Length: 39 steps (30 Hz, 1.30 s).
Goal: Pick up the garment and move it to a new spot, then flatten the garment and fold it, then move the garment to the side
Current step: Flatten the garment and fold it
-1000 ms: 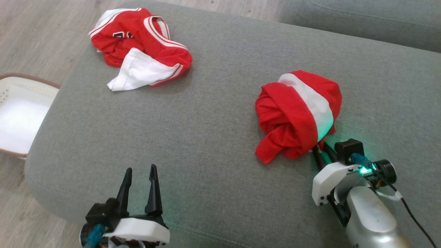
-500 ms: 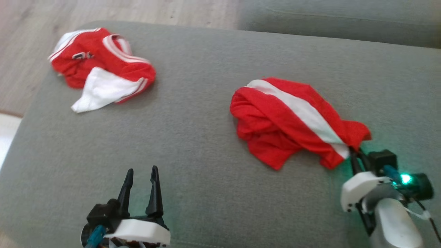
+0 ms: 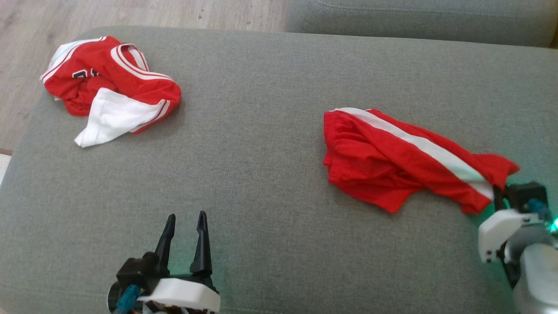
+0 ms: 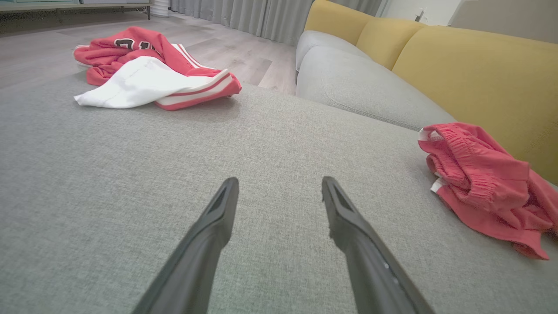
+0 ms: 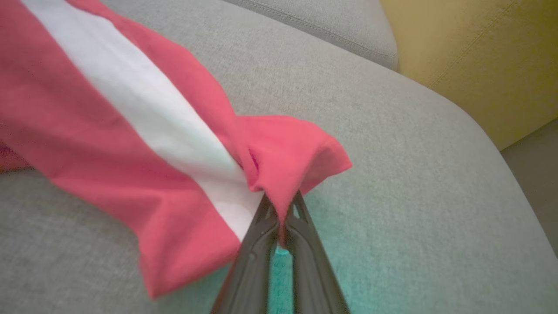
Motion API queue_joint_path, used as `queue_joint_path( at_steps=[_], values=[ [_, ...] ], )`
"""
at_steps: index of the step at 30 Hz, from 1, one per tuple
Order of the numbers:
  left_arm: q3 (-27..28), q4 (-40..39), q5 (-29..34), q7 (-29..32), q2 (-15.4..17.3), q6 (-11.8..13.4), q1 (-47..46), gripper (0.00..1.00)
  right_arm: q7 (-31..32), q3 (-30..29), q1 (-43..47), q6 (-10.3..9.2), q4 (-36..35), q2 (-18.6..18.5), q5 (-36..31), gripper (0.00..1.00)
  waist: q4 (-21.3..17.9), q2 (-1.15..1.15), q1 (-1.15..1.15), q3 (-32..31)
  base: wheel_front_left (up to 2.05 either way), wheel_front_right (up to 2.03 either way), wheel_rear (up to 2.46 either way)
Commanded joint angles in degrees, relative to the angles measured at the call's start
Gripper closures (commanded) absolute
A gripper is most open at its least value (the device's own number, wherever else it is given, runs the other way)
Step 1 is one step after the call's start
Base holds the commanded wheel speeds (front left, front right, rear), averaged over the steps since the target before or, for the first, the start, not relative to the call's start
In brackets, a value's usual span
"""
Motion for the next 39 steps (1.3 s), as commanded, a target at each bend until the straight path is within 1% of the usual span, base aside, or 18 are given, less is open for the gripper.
queue_joint_path(
  at_steps=[1, 2, 3, 4, 5, 11, 14, 17, 21, 24, 26, 29, 32, 34, 37, 38, 39],
  values=[
    [1.9, -1.3, 0.6, -0.7, 0.0, -0.2, -2.5, 0.00, -0.4, 0.7, -3.3, 0.43, -0.4, -1.7, -0.2, 1.00, 0.0, 0.00, 0.00, -0.1, 0.00, 0.00, 0.00],
    [1.9, -1.3, 0.6, -0.7, 0.0, -0.2, -2.5, 0.00, -0.8, 0.3, -3.9, 0.43, 0.4, -2.2, -0.3, 1.00, 0.0, 0.00, 0.00, -0.1, 0.00, 0.00, 0.00],
    [2.0, -1.2, 0.7, -0.7, 0.0, -0.1, -2.5, 0.00, -1.1, 0.0, -4.4, 0.43, 1.3, -2.6, -0.4, 0.67, 0.1, 0.00, 0.00, -0.2, 0.00, 0.00, 0.00],
    [2.0, -1.2, 0.7, -0.7, 0.0, -0.1, -2.5, 0.00, -1.4, -0.3, -4.8, 0.43, 2.0, -2.9, -0.6, 0.37, 0.1, 0.00, 0.00, -0.4, 0.00, 0.00, 0.00],
    [2.1, -1.2, 0.7, -0.7, 0.0, -0.1, -2.5, 0.00, -1.8, -0.7, -5.2, 0.43, 2.4, -3.1, -0.6, 0.00, 0.0, 0.00, 0.00, -0.6, 0.00, 0.00, 0.00],
    [2.5, -1.2, 0.5, -0.7, 0.0, 0.1, -1.9, 0.00, -3.0, -0.4, -5.6, 0.43, 4.0, -3.7, -1.1, 0.00, -0.4, 0.00, 0.00, -1.7, 0.00, 0.00, 0.00],
    [2.5, -1.2, 0.1, -0.7, 0.0, 0.1, -1.6, 0.00, -3.9, 0.2, -6.1, 0.43, 2.8, -3.8, -0.3, 0.00, -0.6, 0.00, 0.00, -2.4, 0.00, 0.00, 0.00],
    [2.5, -1.3, 0.0, -0.7, 0.0, 0.2, -1.4, 0.00, -4.7, 2.6, -7.3, 0.43, 0.9, -2.8, 1.7, 0.00, -0.6, 0.00, 0.00, -2.7, 0.00, 0.00, 0.00],
    [2.2, -1.4, -0.3, -0.7, -0.1, 0.1, -1.6, 0.00, -3.4, 10.0, -10.0, 0.43, -2.2, -0.3, 4.8, 0.00, 0.1, 0.00, 0.00, -2.6, 0.00, 0.00, 0.00],
    [1.9, -1.4, -0.5, -0.7, -0.1, -0.1, -2.0, 0.00, -1.3, 17.4, -12.3, 0.43, -3.3, 1.5, 8.1, 0.00, 1.5, 0.00, 0.00, -1.9, 0.00, 0.00, 0.00],
    [1.5, -1.4, -0.6, -0.7, -0.1, -0.1, -2.3, 0.00, 0.5, 22.7, -13.9, 0.43, -3.2, 1.8, 10.2, 0.00, 2.7, 0.00, 0.00, -1.5, 0.00, 0.00, 0.00],
    [1.1, -1.4, -0.9, -0.7, -0.1, 0.0, -2.9, 0.00, 3.1, 29.3, -16.0, 0.43, -2.0, 1.5, 14.0, 0.00, 5.1, 0.00, 0.00, -1.0, 0.00, 0.00, 0.00],
    [0.6, -1.4, -1.4, -0.7, -0.1, 0.3, -3.2, 0.00, 6.4, 34.5, -17.2, 0.43, -0.3, -0.1, 17.1, 0.00, 7.3, 0.00, 0.00, -0.8, 0.00, 0.00, 0.00],
    [0.4, -1.4, -1.6, -0.7, -0.1, 0.5, -3.2, 0.00, 8.3, 37.0, -17.6, 0.43, 0.6, -1.2, 19.4, 0.00, 8.3, 0.00, 0.00, -0.7, 0.00, 0.00, 0.00],
    [0.4, -1.5, -1.9, -0.7, -0.1, 0.8, -2.9, 0.00, 10.7, 38.8, -18.1, 0.43, 1.7, -2.8, 22.2, 0.00, 9.2, 0.00, 0.00, -0.7, 0.00, 0.00, 0.00],
    [0.4, -1.6, -2.0, -0.7, -0.1, 0.9, -2.8, 0.00, 11.4, 39.2, -18.1, 0.43, 2.1, -3.2, 22.8, 0.18, 9.4, 0.00, 0.00, -0.7, 0.00, 0.00, 0.00],
    [0.3, -1.6, -2.0, -0.7, -0.1, 0.9, -2.7, 0.00, 12.0, 39.8, -18.1, 0.43, 2.5, -3.5, 23.6, 0.58, 9.5, 0.00, 0.00, -0.7, 0.00, 0.00, 0.00]
  ],
)
